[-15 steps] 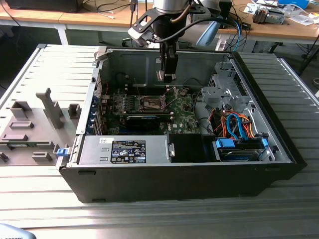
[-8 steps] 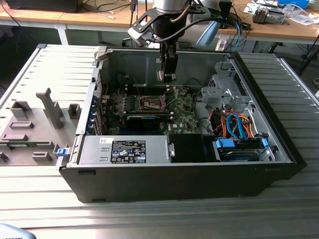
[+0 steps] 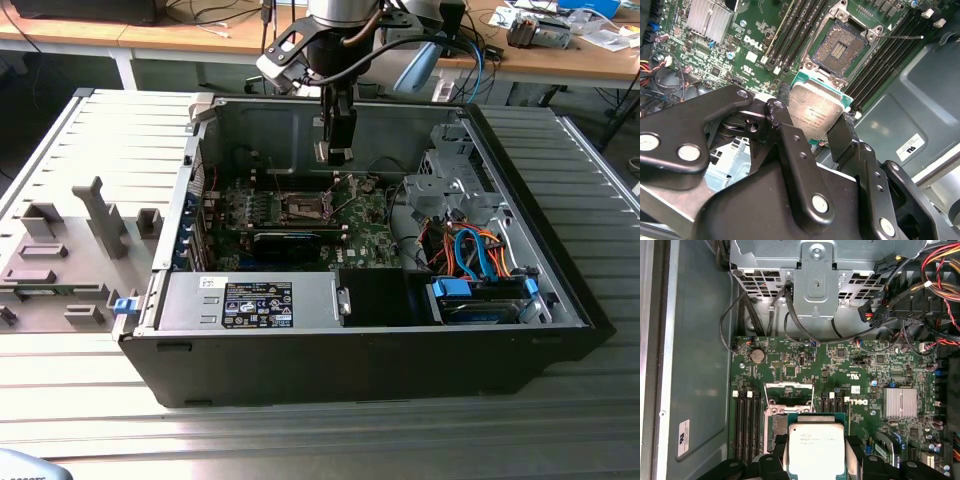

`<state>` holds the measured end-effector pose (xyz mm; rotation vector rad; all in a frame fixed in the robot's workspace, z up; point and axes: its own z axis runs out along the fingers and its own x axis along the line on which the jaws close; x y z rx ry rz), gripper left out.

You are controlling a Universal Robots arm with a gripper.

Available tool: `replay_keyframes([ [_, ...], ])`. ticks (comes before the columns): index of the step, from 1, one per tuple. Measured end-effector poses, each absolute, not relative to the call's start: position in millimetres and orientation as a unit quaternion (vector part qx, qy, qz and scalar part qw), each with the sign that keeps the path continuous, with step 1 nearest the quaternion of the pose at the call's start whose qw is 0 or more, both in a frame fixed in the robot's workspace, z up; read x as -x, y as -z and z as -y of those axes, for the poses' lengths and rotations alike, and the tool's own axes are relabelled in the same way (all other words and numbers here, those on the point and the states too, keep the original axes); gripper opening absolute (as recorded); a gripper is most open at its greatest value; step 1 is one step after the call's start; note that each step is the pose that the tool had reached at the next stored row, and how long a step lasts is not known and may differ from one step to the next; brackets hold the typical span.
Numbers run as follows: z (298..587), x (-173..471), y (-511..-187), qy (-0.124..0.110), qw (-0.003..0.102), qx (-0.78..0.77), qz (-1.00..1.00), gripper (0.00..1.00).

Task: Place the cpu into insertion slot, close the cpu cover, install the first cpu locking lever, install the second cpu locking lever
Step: 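Place the cpu into insertion slot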

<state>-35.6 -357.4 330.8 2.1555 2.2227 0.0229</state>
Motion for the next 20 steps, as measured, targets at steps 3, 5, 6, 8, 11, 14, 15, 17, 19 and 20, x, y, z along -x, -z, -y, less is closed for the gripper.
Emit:
replay_keyframes([
  [3,357.4,35.5,-330.7,-0.007,0.023,-0.697,-0.716,0.54],
  [5,357.4,35.6,-330.7,-0.007,0.023,-0.698,-0.715,0.54],
  [6,357.4,35.6,-330.8,-0.007,0.023,-0.699,-0.715,0.54],
  [8,357.4,35.5,-330.7,-0.007,0.023,-0.699,-0.714,0.54],
  [11,357.4,35.5,-330.8,-0.007,0.023,-0.701,-0.713,0.54],
  [14,357.4,35.5,-330.8,-0.007,0.023,-0.702,-0.712,0.54],
  [15,357.4,35.5,-330.7,-0.007,0.023,-0.702,-0.712,0.54],
  [17,357.4,35.5,-330.8,-0.007,0.023,-0.702,-0.711,0.54],
  [19,357.4,35.6,-330.7,-0.007,0.023,-0.703,-0.711,0.54],
  [20,357.4,35.5,-330.7,-0.007,0.023,-0.703,-0.711,0.54],
])
